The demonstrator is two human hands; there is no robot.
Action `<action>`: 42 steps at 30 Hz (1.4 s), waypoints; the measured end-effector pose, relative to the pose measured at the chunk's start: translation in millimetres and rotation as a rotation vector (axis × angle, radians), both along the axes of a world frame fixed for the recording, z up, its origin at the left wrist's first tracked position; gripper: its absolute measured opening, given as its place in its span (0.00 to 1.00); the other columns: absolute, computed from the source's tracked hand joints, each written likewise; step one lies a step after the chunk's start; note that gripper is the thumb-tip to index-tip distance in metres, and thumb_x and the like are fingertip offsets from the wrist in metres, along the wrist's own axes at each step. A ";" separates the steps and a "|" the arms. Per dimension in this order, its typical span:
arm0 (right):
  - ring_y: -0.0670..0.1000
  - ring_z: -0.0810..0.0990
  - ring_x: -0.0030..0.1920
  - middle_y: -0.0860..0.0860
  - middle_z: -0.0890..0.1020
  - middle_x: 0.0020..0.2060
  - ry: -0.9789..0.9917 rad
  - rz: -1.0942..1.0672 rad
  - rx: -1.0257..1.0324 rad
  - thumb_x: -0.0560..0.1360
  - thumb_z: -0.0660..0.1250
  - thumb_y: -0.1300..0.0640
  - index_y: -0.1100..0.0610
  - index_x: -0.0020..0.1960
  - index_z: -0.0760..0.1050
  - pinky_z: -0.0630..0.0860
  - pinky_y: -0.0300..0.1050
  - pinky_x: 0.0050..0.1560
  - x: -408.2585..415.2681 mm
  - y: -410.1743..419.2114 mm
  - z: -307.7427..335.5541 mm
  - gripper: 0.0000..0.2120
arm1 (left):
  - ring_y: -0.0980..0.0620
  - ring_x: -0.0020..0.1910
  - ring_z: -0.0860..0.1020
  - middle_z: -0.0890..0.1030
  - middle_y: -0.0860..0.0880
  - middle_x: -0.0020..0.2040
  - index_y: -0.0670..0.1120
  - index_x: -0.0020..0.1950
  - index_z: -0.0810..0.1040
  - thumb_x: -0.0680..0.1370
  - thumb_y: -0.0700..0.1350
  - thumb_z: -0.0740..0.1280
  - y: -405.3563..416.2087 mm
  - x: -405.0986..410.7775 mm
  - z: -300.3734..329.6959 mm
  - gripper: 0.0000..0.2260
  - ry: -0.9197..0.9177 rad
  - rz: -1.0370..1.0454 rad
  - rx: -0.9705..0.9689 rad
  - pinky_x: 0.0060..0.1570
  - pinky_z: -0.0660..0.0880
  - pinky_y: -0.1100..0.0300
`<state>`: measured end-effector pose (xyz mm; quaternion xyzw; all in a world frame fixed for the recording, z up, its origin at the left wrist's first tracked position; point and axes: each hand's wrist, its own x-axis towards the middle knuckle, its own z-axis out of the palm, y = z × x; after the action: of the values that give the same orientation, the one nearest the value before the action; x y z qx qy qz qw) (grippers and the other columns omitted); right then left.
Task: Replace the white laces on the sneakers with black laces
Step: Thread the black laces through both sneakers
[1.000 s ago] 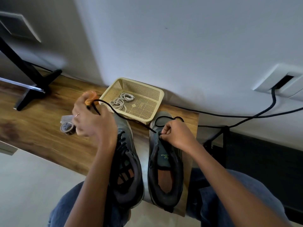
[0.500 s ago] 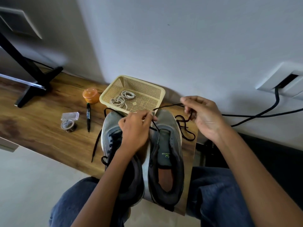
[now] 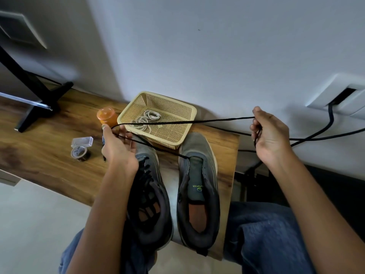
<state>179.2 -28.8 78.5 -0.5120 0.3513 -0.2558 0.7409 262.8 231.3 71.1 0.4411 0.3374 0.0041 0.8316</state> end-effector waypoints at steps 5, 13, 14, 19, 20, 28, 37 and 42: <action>0.43 0.75 0.29 0.48 0.80 0.35 -0.001 0.260 -0.178 0.78 0.63 0.65 0.55 0.45 0.78 0.66 0.34 0.29 3.4 19.3 -1.9 0.08 | 0.51 0.57 0.74 0.76 0.52 0.59 0.50 0.65 0.71 0.77 0.48 0.67 -17.9 -11.5 -10.8 0.17 -0.077 -0.152 0.824 0.62 0.69 0.50; 0.40 0.75 0.29 0.47 0.83 0.37 0.080 0.763 -0.414 0.78 0.63 0.67 0.54 0.48 0.77 0.71 0.31 0.30 1.6 62.5 -0.5 0.09 | 0.55 0.62 0.70 0.77 0.57 0.55 0.53 0.69 0.72 0.77 0.50 0.64 -56.6 -40.9 -26.6 0.20 -0.856 -0.898 1.299 0.64 0.53 0.57; 0.40 0.75 0.28 0.46 0.82 0.35 0.076 0.761 -0.417 0.77 0.64 0.67 0.54 0.47 0.77 0.71 0.31 0.29 2.4 63.4 -1.9 0.09 | 0.54 0.58 0.72 0.79 0.56 0.51 0.52 0.67 0.75 0.79 0.49 0.64 -56.2 -41.2 -28.0 0.16 -0.856 -0.880 1.329 0.61 0.53 0.58; 0.42 0.75 0.28 0.50 0.84 0.39 0.165 0.707 -0.483 0.75 0.69 0.63 0.54 0.46 0.79 0.70 0.31 0.29 1.6 50.5 -4.0 0.05 | 0.62 0.38 0.67 0.78 0.59 0.38 0.53 0.56 0.81 0.83 0.50 0.59 -39.8 -26.5 -16.5 0.11 -0.627 -0.644 1.339 0.52 0.54 0.63; 0.42 0.75 0.29 0.50 0.84 0.39 0.180 0.698 -0.500 0.75 0.69 0.62 0.54 0.46 0.79 0.71 0.32 0.30 1.0 46.8 -4.6 0.04 | 0.62 0.37 0.69 0.75 0.58 0.33 0.53 0.54 0.81 0.83 0.50 0.58 -33.5 -22.1 -13.9 0.12 -0.550 -0.556 1.317 0.52 0.56 0.61; 0.43 0.78 0.31 0.52 0.82 0.36 0.199 0.609 -0.477 0.77 0.66 0.65 0.60 0.46 0.80 0.75 0.33 0.32 5.2 41.9 -11.5 0.05 | 0.62 0.34 0.71 0.75 0.54 0.29 0.56 0.47 0.82 0.81 0.48 0.57 -12.8 -16.0 -8.1 0.14 -0.238 -0.470 1.294 0.52 0.55 0.56; 0.39 0.73 0.43 0.45 0.77 0.48 0.268 0.764 -0.700 0.74 0.72 0.54 0.48 0.60 0.75 0.70 0.36 0.44 13.2 65.2 -22.5 0.16 | 0.57 0.46 0.78 0.82 0.56 0.40 0.54 0.38 0.82 0.74 0.55 0.62 -32.3 -22.9 -12.3 0.12 -0.621 -0.842 0.937 0.59 0.71 0.43; 0.43 0.75 0.40 0.47 0.79 0.43 0.252 0.868 -0.750 0.78 0.66 0.53 0.50 0.45 0.78 0.69 0.41 0.40 16.2 69.6 -24.4 0.04 | 0.57 0.40 0.76 0.81 0.54 0.38 0.50 0.39 0.81 0.78 0.44 0.62 -33.4 -22.9 -10.6 0.11 -0.614 -0.645 0.788 0.45 0.72 0.59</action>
<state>195.4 40.7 54.1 -0.8626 0.0805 0.0269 0.4986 239.9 197.8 60.6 0.7754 -0.0965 0.0038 0.6240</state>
